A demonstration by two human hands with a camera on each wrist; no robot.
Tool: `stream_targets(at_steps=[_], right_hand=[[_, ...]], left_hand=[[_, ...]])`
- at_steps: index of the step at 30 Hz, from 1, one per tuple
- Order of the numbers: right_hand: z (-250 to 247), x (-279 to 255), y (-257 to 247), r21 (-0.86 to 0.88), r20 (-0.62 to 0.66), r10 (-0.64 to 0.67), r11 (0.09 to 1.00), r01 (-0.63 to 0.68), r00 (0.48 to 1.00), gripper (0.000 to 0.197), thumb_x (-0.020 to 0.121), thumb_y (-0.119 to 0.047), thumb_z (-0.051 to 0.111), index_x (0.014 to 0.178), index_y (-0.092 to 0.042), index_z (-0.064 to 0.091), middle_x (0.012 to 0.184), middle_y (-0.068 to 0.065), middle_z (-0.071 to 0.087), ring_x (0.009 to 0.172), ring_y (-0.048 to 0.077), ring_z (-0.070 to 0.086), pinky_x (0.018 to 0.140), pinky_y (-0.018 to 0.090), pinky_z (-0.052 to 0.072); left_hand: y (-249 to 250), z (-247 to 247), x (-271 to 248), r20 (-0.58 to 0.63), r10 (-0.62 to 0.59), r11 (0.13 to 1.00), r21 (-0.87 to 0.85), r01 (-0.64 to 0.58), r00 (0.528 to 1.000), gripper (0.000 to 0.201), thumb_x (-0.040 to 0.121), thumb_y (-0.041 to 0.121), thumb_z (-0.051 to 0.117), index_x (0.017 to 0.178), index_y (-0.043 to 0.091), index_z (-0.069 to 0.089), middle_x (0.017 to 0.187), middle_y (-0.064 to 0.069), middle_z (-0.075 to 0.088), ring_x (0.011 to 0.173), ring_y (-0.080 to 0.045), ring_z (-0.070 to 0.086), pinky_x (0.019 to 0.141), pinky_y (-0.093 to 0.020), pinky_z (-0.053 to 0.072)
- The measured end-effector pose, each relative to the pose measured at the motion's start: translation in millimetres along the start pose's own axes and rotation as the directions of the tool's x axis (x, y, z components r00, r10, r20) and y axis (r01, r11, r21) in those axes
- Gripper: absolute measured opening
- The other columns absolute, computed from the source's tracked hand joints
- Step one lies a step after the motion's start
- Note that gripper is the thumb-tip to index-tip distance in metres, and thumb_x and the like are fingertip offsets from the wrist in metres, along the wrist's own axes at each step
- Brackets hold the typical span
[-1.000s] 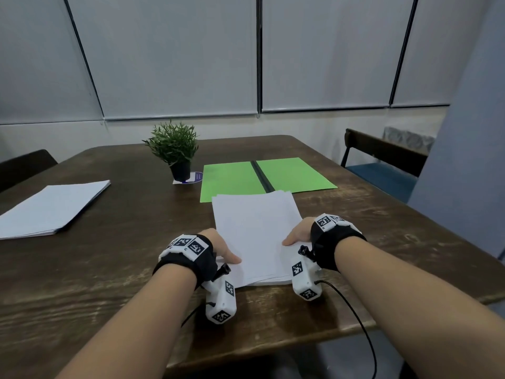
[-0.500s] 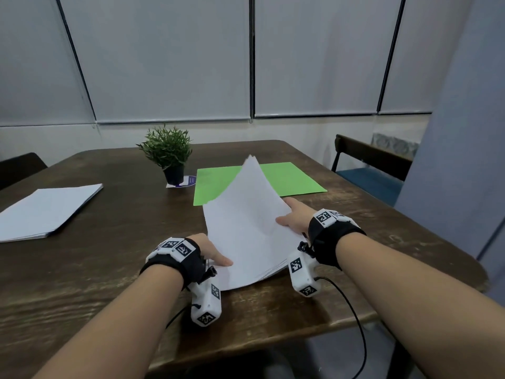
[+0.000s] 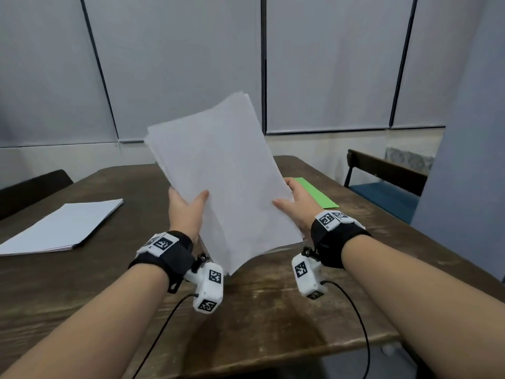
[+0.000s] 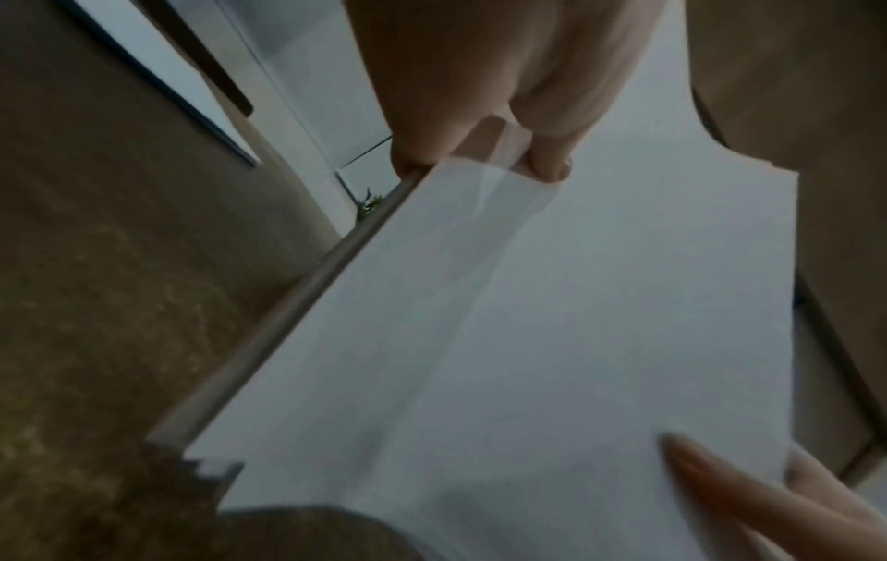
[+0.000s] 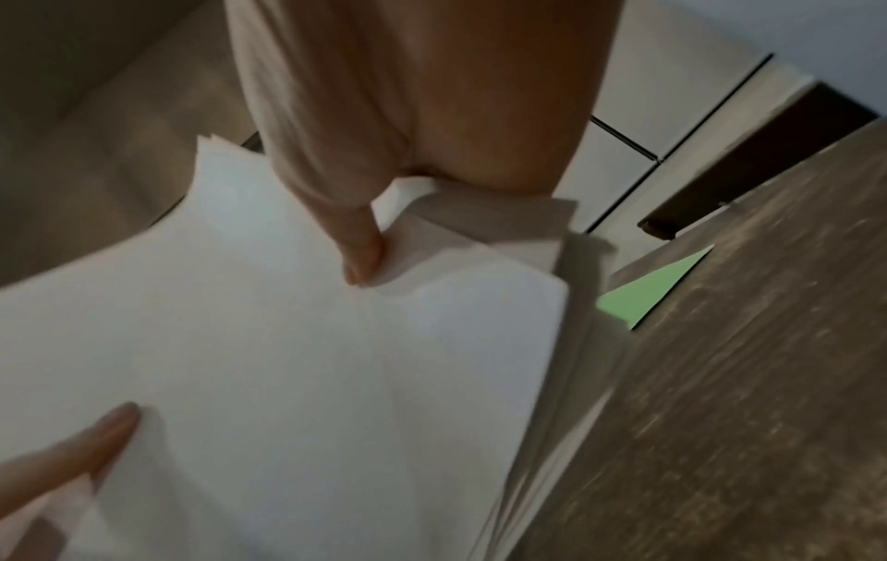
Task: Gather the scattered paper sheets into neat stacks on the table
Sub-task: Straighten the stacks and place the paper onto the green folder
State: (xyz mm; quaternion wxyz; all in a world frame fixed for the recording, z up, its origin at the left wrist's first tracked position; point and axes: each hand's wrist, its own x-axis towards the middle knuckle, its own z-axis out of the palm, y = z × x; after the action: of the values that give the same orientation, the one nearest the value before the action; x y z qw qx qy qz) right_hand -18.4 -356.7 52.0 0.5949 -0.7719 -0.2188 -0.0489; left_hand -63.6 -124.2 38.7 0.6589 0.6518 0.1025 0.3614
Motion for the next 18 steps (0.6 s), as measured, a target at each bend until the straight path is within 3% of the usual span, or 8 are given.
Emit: stream_targets(at_steps=[3, 6, 9, 11, 12, 14, 16, 18], right_hand=[[15, 8, -1, 0.026, -0.033, -0.026, 0.999, 0.027, 0.999, 0.042, 0.083, 0.002, 0.059, 0.119, -0.019, 0.048, 0.11, 0.006, 0.067, 0.099, 0.025, 0.066, 0.088, 0.038, 0.054], [23, 11, -5, 0.047, 0.027, -0.016, 0.999, 0.015, 1.0, 0.053, 0.082, 0.004, 0.067, 0.128, -0.013, 0.045, 0.113, -0.001, 0.062, 0.101, 0.015, 0.061, 0.085, 0.019, 0.047], [24, 11, -4, 0.146, 0.036, 0.036, 0.988, -0.041, 0.999, 0.061, 0.081, -0.008, 0.075, 0.132, -0.012, 0.043, 0.119, -0.002, 0.062, 0.103, 0.01, 0.062, 0.087, 0.017, 0.049], [24, 10, -9, 0.166, 0.039, 0.067, 0.983, -0.073, 0.997, 0.054, 0.085, -0.019, 0.072, 0.131, -0.016, 0.043, 0.119, -0.005, 0.061, 0.101, 0.004, 0.061, 0.08, 0.009, 0.048], [23, 10, -11, 0.131, 0.044, 0.076, 0.988, -0.082, 0.996, 0.05, 0.09, -0.027, 0.066, 0.133, -0.016, 0.043, 0.122, -0.005, 0.059, 0.106, 0.005, 0.059, 0.083, 0.01, 0.047], [22, 14, -14, -0.001, 0.029, 0.074, 0.997, -0.074, 0.997, 0.051, 0.096, -0.038, 0.054, 0.138, -0.011, 0.044, 0.132, -0.002, 0.055, 0.122, 0.013, 0.053, 0.101, 0.023, 0.04], [22, 18, -12, -0.075, -0.017, 0.071, 0.995, -0.072, 0.997, 0.043, 0.098, -0.031, 0.053, 0.133, -0.006, 0.051, 0.13, 0.007, 0.059, 0.122, 0.021, 0.055, 0.107, 0.033, 0.04], [20, 20, -10, -0.068, -0.044, 0.079, 0.994, -0.082, 0.996, 0.034, 0.093, -0.013, 0.06, 0.125, -0.003, 0.055, 0.122, 0.014, 0.064, 0.109, 0.023, 0.062, 0.1, 0.035, 0.046]], left_hand=[[14, -1, 1, -0.016, 0.125, 0.992, 0.004, -0.125, 0.992, 0.041, 0.086, 0.014, 0.067, 0.119, 0.021, 0.043, 0.115, 0.003, 0.061, 0.105, -0.015, 0.061, 0.099, -0.034, 0.047], [18, -7, -8, -0.024, 0.19, 0.981, 0.04, -0.189, 0.981, 0.053, 0.089, 0.02, 0.064, 0.135, 0.018, 0.038, 0.126, 0.004, 0.056, 0.112, -0.01, 0.056, 0.1, -0.026, 0.042], [22, -13, -15, 0.014, 0.225, 0.973, 0.039, -0.226, 0.974, 0.051, 0.091, 0.026, 0.063, 0.135, 0.022, 0.038, 0.125, 0.008, 0.055, 0.112, -0.005, 0.054, 0.097, -0.021, 0.04], [25, -14, -13, 0.056, 0.241, 0.968, 0.058, -0.244, 0.969, 0.057, 0.093, 0.037, 0.056, 0.142, 0.018, 0.033, 0.135, 0.008, 0.05, 0.121, -0.004, 0.048, 0.105, -0.022, 0.035], [26, -13, -9, 0.067, 0.245, 0.965, 0.076, -0.249, 0.967, 0.062, 0.094, 0.044, 0.05, 0.146, 0.017, 0.029, 0.142, 0.007, 0.045, 0.128, -0.005, 0.043, 0.111, -0.026, 0.031], [28, -11, 0, 0.079, 0.248, 0.961, 0.104, -0.255, 0.966, 0.068, 0.095, 0.053, 0.04, 0.15, 0.019, 0.021, 0.151, 0.004, 0.034, 0.138, -0.009, 0.031, 0.117, -0.032, 0.023], [33, -9, 9, 0.089, 0.25, 0.96, 0.107, -0.259, 0.964, 0.072, 0.094, 0.059, 0.037, 0.152, 0.024, 0.015, 0.155, 0.004, 0.027, 0.141, -0.011, 0.027, 0.119, -0.036, 0.021], [40, -7, 16, 0.095, 0.284, 0.951, 0.096, -0.293, 0.954, 0.074, 0.091, 0.062, 0.04, 0.152, 0.031, 0.011, 0.155, 0.005, 0.027, 0.141, -0.011, 0.028, 0.118, -0.039, 0.024]])
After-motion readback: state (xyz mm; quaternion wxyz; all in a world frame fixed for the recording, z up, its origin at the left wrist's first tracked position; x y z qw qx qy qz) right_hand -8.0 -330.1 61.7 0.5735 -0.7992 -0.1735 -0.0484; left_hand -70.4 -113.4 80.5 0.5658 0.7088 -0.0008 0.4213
